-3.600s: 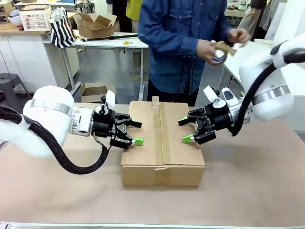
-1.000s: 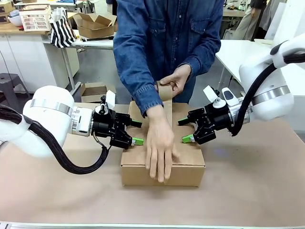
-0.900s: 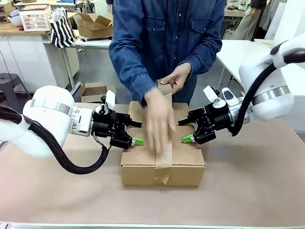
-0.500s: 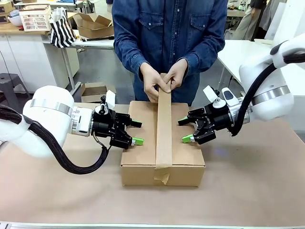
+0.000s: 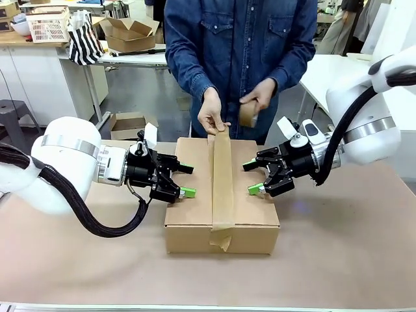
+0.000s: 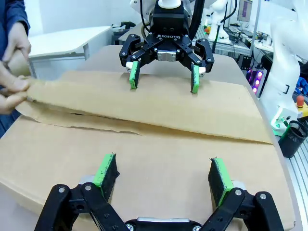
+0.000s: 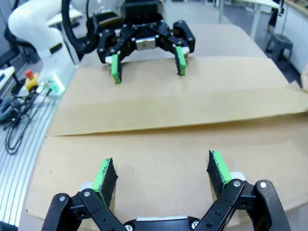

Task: Pack the gift set into the box.
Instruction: Press and hold the closed box until the human finishes sealing it.

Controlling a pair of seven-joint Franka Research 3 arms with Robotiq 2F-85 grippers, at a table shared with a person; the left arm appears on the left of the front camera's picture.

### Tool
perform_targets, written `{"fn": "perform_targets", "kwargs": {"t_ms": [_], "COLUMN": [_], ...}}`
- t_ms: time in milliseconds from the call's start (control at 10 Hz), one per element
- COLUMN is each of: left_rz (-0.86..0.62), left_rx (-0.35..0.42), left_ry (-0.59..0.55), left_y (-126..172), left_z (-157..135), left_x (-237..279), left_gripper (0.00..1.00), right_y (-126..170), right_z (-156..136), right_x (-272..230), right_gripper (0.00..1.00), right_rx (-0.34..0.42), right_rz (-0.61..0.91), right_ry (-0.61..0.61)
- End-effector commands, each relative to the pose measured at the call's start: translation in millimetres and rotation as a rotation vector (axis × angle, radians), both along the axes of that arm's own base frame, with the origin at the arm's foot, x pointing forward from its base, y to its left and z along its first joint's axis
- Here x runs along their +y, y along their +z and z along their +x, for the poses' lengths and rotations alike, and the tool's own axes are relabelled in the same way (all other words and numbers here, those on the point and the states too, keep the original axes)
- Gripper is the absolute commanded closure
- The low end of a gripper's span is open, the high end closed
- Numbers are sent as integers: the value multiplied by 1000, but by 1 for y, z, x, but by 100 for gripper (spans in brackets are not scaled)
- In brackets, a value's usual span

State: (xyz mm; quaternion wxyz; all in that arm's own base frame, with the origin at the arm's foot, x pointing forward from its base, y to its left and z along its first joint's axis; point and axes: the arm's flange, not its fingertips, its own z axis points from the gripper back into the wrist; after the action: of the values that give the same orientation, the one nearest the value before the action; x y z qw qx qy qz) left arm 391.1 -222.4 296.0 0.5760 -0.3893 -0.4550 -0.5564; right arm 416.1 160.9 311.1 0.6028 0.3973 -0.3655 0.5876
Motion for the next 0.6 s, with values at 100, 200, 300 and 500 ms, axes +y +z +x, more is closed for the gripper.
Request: {"fn": "perform_targets", "kwargs": {"t_ms": [100, 200, 300, 500], "left_rz": [7, 7, 7, 7], "left_rx": [2, 2, 2, 2], "left_ry": [1, 1, 1, 1], "left_y": [-2, -2, -2, -2], "left_z": [-2, -2, -2, -2], "left_x": [1, 1, 1, 1], "left_gripper": [0, 0, 0, 0], "right_y": [-3, -3, -3, -3], "right_z": [-2, -2, -2, -2], "right_x": [0, 0, 0, 0], "right_gripper": [0, 0, 0, 0], "right_rx": [4, 4, 4, 4], "right_rz": [6, 6, 6, 6], "right_ry": [-9, -9, -9, -9]}}
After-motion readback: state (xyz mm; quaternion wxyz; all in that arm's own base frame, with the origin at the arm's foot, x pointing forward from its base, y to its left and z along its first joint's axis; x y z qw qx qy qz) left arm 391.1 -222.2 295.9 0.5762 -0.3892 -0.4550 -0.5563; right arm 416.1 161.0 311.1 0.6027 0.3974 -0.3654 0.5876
